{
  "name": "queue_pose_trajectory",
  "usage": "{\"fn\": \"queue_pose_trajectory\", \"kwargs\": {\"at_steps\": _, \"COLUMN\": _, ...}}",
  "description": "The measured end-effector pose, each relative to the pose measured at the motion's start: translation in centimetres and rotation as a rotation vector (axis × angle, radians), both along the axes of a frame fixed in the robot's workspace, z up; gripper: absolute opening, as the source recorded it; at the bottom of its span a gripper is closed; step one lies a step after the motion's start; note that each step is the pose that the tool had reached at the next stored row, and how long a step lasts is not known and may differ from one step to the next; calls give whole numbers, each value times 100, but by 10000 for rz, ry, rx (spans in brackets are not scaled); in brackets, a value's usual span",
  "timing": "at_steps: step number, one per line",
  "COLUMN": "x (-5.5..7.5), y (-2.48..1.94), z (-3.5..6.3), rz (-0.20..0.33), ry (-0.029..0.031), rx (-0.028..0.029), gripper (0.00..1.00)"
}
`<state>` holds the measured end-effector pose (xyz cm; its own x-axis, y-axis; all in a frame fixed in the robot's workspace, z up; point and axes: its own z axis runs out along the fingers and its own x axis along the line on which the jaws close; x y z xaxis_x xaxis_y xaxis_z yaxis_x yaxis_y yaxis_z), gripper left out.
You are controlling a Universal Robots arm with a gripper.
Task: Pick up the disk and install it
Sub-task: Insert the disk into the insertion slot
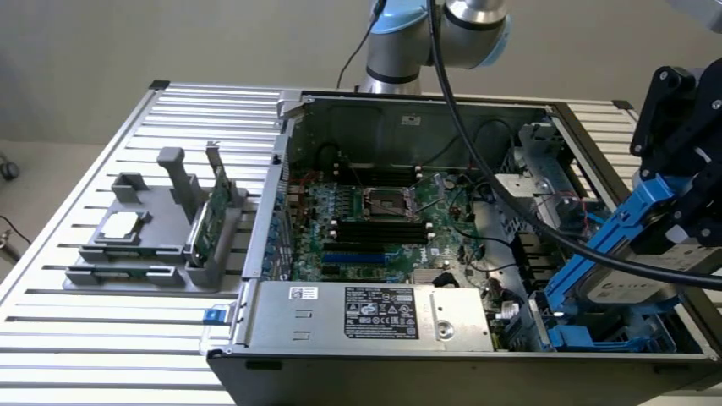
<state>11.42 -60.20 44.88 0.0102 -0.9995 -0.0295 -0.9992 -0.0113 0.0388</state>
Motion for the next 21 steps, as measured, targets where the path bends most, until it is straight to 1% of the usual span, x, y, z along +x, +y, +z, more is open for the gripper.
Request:
{"fn": "queue_pose_trajectory", "kwargs": {"at_steps": 8, "x": 15, "y": 5, "z": -39, "rz": 0, "ry": 4, "rx": -2, "gripper": 33}}
{"fn": "queue_pose_trajectory", "kwargs": {"at_steps": 10, "x": 15, "y": 5, "z": -48, "rz": -1, "ry": 4, "rx": -11, "gripper": 33}}
{"fn": "queue_pose_trajectory", "kwargs": {"at_steps": 21, "x": 18, "y": 9, "z": -153, "rz": -1, "ry": 12, "rx": -30, "gripper": 33}}
